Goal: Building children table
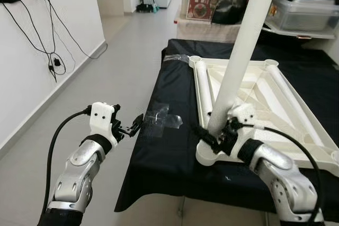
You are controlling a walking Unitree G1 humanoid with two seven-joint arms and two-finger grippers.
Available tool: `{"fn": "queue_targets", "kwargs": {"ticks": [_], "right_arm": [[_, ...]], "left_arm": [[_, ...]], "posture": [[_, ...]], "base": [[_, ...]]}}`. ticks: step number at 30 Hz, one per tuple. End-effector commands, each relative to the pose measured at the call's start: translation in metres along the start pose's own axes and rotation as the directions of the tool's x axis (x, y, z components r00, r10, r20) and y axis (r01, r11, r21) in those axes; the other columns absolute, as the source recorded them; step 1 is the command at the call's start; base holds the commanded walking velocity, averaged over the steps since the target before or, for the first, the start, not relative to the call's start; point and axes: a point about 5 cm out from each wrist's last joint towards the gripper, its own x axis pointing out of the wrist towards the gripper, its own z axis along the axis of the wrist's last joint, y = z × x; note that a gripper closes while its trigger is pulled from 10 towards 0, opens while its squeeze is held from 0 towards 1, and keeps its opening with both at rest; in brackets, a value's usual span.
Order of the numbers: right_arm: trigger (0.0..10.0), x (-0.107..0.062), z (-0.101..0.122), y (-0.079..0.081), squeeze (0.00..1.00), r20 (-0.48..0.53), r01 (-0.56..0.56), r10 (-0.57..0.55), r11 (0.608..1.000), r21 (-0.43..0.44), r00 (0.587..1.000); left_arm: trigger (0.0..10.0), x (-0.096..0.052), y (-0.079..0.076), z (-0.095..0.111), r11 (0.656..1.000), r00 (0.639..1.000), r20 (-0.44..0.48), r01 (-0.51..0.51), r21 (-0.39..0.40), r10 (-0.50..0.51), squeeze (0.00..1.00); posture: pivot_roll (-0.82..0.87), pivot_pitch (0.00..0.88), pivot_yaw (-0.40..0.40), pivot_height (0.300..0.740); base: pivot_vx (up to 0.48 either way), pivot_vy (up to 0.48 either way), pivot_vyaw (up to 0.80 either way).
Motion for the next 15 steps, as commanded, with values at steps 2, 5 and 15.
{"fn": "queue_targets", "kwargs": {"ticks": [2, 5, 15], "right_arm": [[0.0, 0.015, -0.016, -0.009, 0.0, -0.053, 0.178, -0.175, 0.982, 0.061, 0.983], [0.0, 0.017, -0.017, -0.013, 0.0, -0.05, 0.244, -0.241, 0.966, 0.085, 0.969], [0.0, -0.026, -0.019, -0.013, 0.0, -0.066, 0.836, -0.834, 0.542, 0.08, 0.547]], "left_arm": [[10.0, -0.002, 0.003, -0.002, 1.0, 1.0, -0.012, -0.015, 0.014, 0.015, 0.0], [10.0, -0.003, 0.003, -0.002, 1.0, 1.0, -0.011, -0.016, 0.015, 0.017, 0.0], [10.0, -0.003, 0.004, -0.002, 1.0, 1.0, -0.015, -0.013, 0.018, 0.013, 0.0]], "posture": [[0.11, 0.0, -0.066, 0.74], [0.11, 0.0, -0.067, 0.74], [0.09, 0.0, -0.05, 0.74]], "base": [[0.0, 0.0, 0.0], [0.0, 0.0, 0.0], [0.0, 0.0, 0.0]]}}
